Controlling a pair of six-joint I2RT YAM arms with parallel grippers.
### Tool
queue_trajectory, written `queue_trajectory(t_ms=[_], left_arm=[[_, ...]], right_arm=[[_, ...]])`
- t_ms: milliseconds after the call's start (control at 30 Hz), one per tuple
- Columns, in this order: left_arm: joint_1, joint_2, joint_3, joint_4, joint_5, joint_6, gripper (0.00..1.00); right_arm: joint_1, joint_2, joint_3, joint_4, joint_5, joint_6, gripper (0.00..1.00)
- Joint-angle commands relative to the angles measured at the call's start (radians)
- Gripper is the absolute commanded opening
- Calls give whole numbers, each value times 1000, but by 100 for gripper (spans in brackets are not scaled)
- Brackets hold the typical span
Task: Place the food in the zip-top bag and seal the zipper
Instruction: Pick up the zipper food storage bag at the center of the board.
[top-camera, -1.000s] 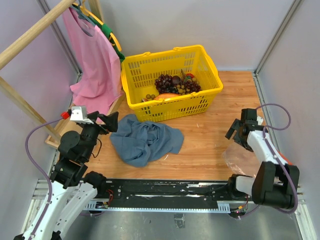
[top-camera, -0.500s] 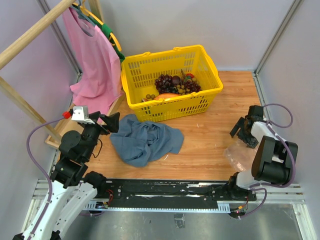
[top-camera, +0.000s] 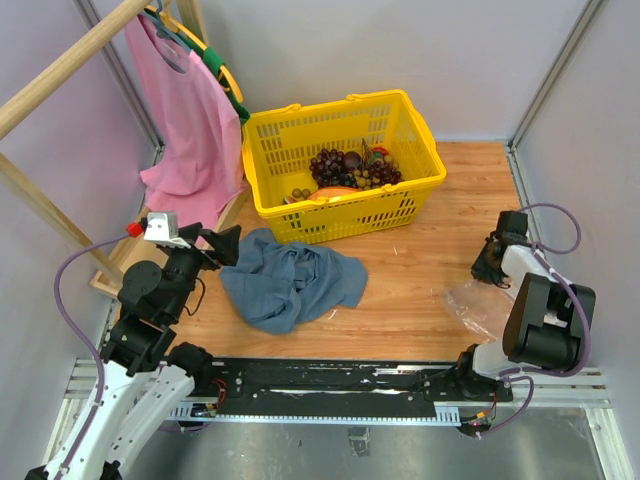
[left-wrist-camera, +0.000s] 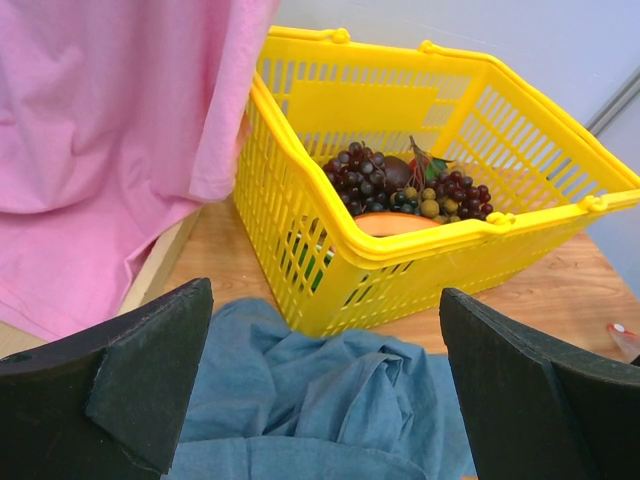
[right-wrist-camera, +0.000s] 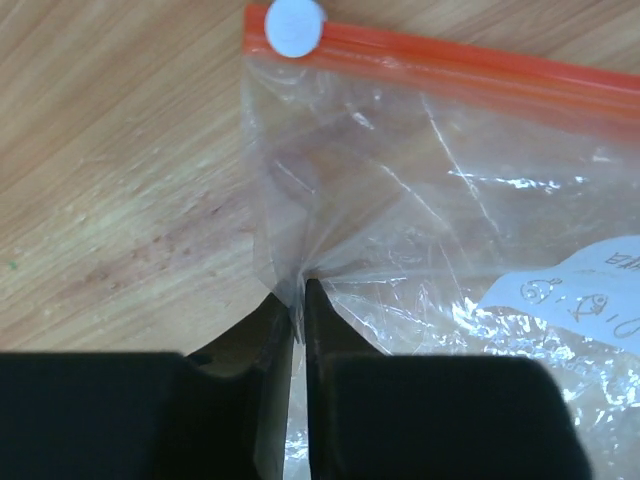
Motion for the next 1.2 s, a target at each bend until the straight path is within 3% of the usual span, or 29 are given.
queue_trajectory(t_ms=[0, 467, 933, 1167], left_arm=[[-8, 10, -8, 37, 19, 12, 99], [-8, 119, 119, -46, 225, -68, 99], [-22, 346, 200, -46, 624, -281, 95], [-227, 441, 210, -3, 495, -353, 94]], right_arm=[[89, -35, -24, -95, -23, -26, 4], [495, -365, 54, -215, -4, -141, 1], [957, -744, -73, -47, 2, -278, 1], [1168, -794, -104, 43, 49, -360, 1]])
